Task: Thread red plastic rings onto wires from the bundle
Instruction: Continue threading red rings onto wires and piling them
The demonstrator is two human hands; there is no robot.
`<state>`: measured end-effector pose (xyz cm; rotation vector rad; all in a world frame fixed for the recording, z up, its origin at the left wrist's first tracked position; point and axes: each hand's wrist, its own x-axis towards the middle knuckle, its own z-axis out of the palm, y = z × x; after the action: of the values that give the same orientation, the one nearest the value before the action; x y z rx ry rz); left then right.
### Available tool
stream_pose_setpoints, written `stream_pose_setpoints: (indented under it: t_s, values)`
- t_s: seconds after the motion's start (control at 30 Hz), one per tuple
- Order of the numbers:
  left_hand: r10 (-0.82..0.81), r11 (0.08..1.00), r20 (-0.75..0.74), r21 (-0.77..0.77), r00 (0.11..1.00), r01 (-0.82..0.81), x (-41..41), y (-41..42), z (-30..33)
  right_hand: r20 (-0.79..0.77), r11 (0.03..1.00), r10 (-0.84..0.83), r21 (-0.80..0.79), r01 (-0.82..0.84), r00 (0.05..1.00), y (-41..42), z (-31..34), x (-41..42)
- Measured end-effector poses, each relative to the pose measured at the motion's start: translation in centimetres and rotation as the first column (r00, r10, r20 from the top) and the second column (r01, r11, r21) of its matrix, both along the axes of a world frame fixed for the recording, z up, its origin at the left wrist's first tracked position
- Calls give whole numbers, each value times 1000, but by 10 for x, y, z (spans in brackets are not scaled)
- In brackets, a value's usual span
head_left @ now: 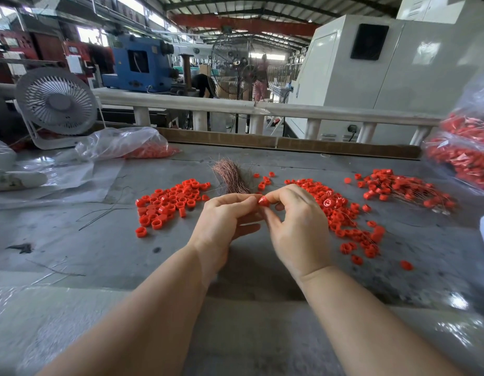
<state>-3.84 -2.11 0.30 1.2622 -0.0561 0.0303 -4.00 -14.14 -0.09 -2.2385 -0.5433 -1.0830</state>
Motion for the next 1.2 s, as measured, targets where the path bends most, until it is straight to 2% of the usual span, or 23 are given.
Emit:
stream_pose_setpoints:
  t_s: [0.4,0.73,1.0,1.2]
  values:
    - [-23,999,-7,-45,1000,23,-2,1,1,-13,1000,-1,15,1,1000,3,0,-1]
    - [6,999,2,52,1000,-6,-3,-2,1,-55,999,-16,-34,14,998,3,1,-1]
    - [20,996,14,83,1000,-21,-2,-1,0,-32,996,-16,-87,14,999,3,1,-1]
    - [11,1000,16,8,1000,-11,1,1,-2,13,997,26,-67,-25,1000,3,1,-1]
